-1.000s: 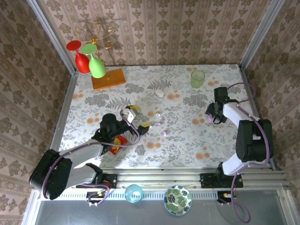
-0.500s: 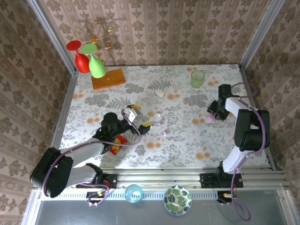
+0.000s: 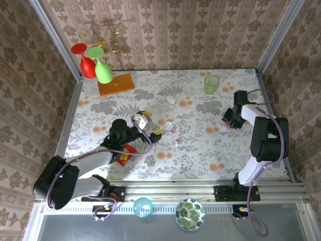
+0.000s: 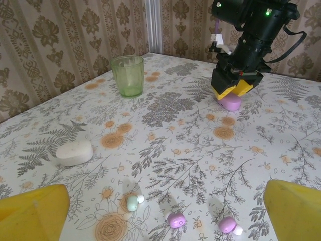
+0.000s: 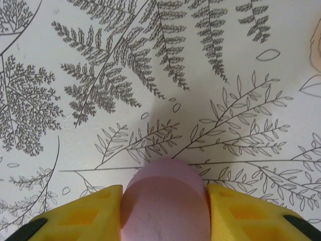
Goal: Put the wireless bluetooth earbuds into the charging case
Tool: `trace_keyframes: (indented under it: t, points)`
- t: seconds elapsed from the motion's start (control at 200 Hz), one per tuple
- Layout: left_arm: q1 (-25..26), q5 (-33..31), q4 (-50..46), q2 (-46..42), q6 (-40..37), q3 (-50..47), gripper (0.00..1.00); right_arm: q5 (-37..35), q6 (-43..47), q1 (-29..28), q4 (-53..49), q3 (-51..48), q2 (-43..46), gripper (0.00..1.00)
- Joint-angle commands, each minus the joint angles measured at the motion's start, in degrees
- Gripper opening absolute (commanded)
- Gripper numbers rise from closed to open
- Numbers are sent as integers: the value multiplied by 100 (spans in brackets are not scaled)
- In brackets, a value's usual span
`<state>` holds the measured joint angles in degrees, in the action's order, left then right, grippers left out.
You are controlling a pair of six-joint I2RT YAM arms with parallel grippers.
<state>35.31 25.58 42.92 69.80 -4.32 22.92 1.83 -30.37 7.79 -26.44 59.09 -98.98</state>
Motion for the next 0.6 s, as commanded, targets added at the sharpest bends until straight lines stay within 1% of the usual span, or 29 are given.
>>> trace_keyframes:
  t: [0.0,0.095,0.2,0.3,0.32,0.375,0.48,0.595]
  points:
    - [183,-85,90,98,-313,209,100,217,-242,-1,-14,-224,502,40]
    - [452,-426,102,293,-578,345,100,319,-496,-88,59,-439,952,40]
    - [771,-897,314,688,-856,513,99,430,-998,-303,269,-743,1476,40]
    - [1005,-1303,903,1210,-973,619,97,300,-1555,-680,436,-1041,1881,38]
    - [1055,-1364,1055,1305,-1009,634,96,282,-1692,-759,478,-1110,2113,38]
    - [1211,-1543,1503,1652,-1137,680,94,217,-2097,-1020,635,-1295,2372,38]
    - [1444,-1562,2157,2293,-1424,838,90,76,-2822,-1540,946,-1585,2771,36]
    - [1666,-1556,2698,2808,-1691,996,88,-13,-3337,-1963,1052,-1681,3051,37]
